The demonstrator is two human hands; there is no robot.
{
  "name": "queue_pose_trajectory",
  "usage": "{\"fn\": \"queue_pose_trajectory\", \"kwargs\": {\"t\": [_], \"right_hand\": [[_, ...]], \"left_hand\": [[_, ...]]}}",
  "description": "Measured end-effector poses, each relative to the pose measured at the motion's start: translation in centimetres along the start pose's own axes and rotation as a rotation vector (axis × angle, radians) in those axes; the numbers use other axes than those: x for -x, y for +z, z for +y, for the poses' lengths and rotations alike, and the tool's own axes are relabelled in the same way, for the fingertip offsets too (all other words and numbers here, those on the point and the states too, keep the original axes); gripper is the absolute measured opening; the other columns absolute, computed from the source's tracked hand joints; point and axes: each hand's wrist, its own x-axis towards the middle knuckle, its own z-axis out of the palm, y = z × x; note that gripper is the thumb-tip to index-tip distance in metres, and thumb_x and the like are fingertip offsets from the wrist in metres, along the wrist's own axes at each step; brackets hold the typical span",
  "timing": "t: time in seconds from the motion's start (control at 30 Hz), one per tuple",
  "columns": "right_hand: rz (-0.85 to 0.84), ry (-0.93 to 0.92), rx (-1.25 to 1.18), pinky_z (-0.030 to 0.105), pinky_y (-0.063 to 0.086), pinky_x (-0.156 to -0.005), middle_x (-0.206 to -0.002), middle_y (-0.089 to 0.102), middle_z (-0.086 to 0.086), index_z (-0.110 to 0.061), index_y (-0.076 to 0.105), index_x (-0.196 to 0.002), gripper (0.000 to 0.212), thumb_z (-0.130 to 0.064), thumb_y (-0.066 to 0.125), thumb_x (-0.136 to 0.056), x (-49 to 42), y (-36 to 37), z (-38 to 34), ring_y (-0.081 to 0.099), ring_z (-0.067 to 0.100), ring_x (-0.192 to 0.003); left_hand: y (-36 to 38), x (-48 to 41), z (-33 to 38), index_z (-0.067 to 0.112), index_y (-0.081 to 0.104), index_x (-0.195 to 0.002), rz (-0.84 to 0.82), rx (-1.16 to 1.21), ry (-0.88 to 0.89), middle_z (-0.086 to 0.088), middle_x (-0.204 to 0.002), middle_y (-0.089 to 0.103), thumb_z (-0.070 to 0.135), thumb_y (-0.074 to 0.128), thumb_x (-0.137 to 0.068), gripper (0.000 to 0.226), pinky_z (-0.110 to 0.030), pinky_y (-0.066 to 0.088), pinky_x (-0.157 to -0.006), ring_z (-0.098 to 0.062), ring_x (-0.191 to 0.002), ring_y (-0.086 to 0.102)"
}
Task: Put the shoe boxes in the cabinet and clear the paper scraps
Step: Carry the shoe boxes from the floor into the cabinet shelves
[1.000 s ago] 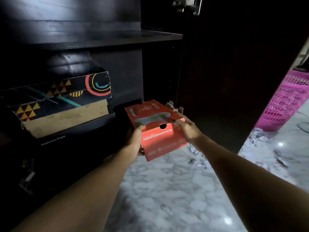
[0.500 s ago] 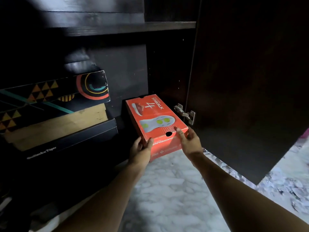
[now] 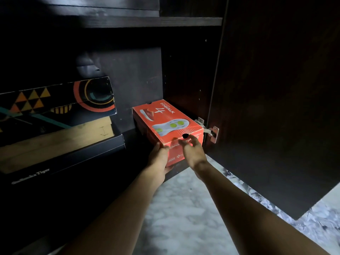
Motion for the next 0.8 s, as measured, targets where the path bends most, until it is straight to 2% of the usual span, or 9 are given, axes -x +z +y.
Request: {"fn": "queue_pose_trajectory", "kwargs": {"t": [0.07, 0.2, 0.27, 0.37, 0.47, 0.53, 0.6, 0.67, 0.8], "right_hand": [[-0.009, 0.058, -0.037, 0.033, 0.051, -0.089, -0.131, 0.057, 0.006, -0.029, 0.055, -0.126, 0.044, -0.038, 0.069, -0.085, -0.5, -0.1, -0.4, 0.062, 0.020, -0.102], [-0.093, 0.110, -0.048, 0.019, 0.044, -0.057, -0.121, 0.062, 0.004, -0.026, 0.055, -0.134, 0.033, -0.025, 0.053, -0.101, 0.5, -1.3, -0.8, 0.059, 0.009, -0.085], [-0.067, 0.077, -0.005, 0.018, 0.048, -0.065, -0.125, 0.063, 0.008, -0.023, 0.053, -0.138, 0.036, -0.025, 0.051, -0.102, 1.0, -1.9, -1.0, 0.061, 0.017, -0.096], [0.001, 0.026, 0.113, 0.033, 0.051, -0.091, -0.127, 0.062, 0.012, -0.019, 0.052, -0.138, 0.037, -0.025, 0.050, -0.102, 2.2, -3.1, -2.2, 0.062, 0.027, -0.110], [0.047, -0.067, 0.251, 0.033, 0.053, -0.084, -0.115, 0.066, 0.012, -0.013, 0.060, -0.128, 0.031, -0.017, 0.047, -0.100, 3.6, -5.3, -3.6, 0.064, 0.027, -0.102], [0.093, -0.128, 0.341, 0.027, 0.048, -0.083, -0.108, 0.063, 0.003, -0.013, 0.061, -0.124, 0.030, -0.015, 0.047, -0.098, 5.6, -6.9, -4.9, 0.059, 0.019, -0.098], [0.136, -0.166, 0.420, 0.030, 0.047, -0.093, -0.115, 0.065, 0.001, -0.022, 0.060, -0.127, 0.035, -0.026, 0.049, -0.094, 8.3, -8.2, -6.4, 0.059, 0.018, -0.104], [0.161, -0.200, 0.549, 0.037, 0.048, -0.099, -0.122, 0.066, 0.001, -0.027, 0.059, -0.128, 0.049, -0.040, 0.043, -0.084, 11.6, -9.5, -7.7, 0.060, 0.022, -0.112], [0.287, -0.142, 0.652, 0.034, 0.045, -0.100, -0.132, 0.061, 0.002, -0.028, 0.053, -0.134, 0.042, -0.027, 0.042, -0.094, 17.2, -12.8, -8.0, 0.058, 0.025, -0.119]], "left_hand": [[-0.3, 0.4, 0.4, 0.016, 0.063, -0.107, -0.047, 0.055, -0.020, -0.006, -0.094, 0.068, 0.024, 0.048, -0.100, 0.018, -0.033, 0.054, -0.071, -0.023, -0.088, 0.064], [-0.6, 0.9, 0.4, 0.017, 0.065, -0.102, -0.077, 0.035, -0.009, -0.005, -0.095, 0.068, 0.028, 0.049, -0.099, 0.020, -0.033, 0.052, -0.075, -0.022, -0.088, 0.064], [-0.2, 1.6, 0.6, 0.018, 0.063, -0.110, -0.055, 0.006, 0.008, -0.007, -0.103, 0.069, 0.036, 0.054, -0.095, 0.026, -0.034, 0.053, -0.073, -0.024, -0.095, 0.064], [1.0, 2.9, 1.4, 0.020, 0.061, -0.110, -0.021, -0.086, 0.064, -0.010, -0.111, 0.068, 0.044, 0.060, -0.089, 0.033, -0.044, 0.053, -0.093, -0.028, -0.103, 0.063], [1.9, 4.6, 2.4, 0.023, 0.056, -0.124, -0.013, -0.196, 0.114, -0.008, -0.124, 0.062, 0.059, 0.062, -0.073, 0.063, -0.043, 0.049, -0.099, -0.029, -0.109, 0.060], [2.3, 6.5, 3.1, 0.023, 0.050, -0.134, -0.044, -0.293, 0.199, -0.003, -0.132, 0.055, 0.050, 0.060, -0.084, 0.058, -0.038, 0.045, -0.101, -0.029, -0.117, 0.055], [2.5, 8.5, 3.6, 0.019, 0.057, -0.123, -0.099, -0.370, 0.289, 0.000, -0.117, 0.055, 0.032, 0.058, -0.095, 0.031, -0.030, 0.041, -0.091, -0.023, -0.112, 0.052], [2.8, 10.3, 3.9, 0.022, 0.061, -0.094, -0.158, -0.453, 0.358, 0.002, -0.093, 0.055, 0.023, 0.060, -0.095, 0.002, -0.027, 0.040, -0.073, -0.017, -0.093, 0.051], [3.8, 14.0, 3.2, 0.025, 0.057, -0.081, -0.276, -0.671, 0.515, 0.001, -0.087, 0.054, 0.018, 0.057, -0.092, 0.013, -0.017, 0.038, -0.055, -0.018, -0.080, 0.051]]}}
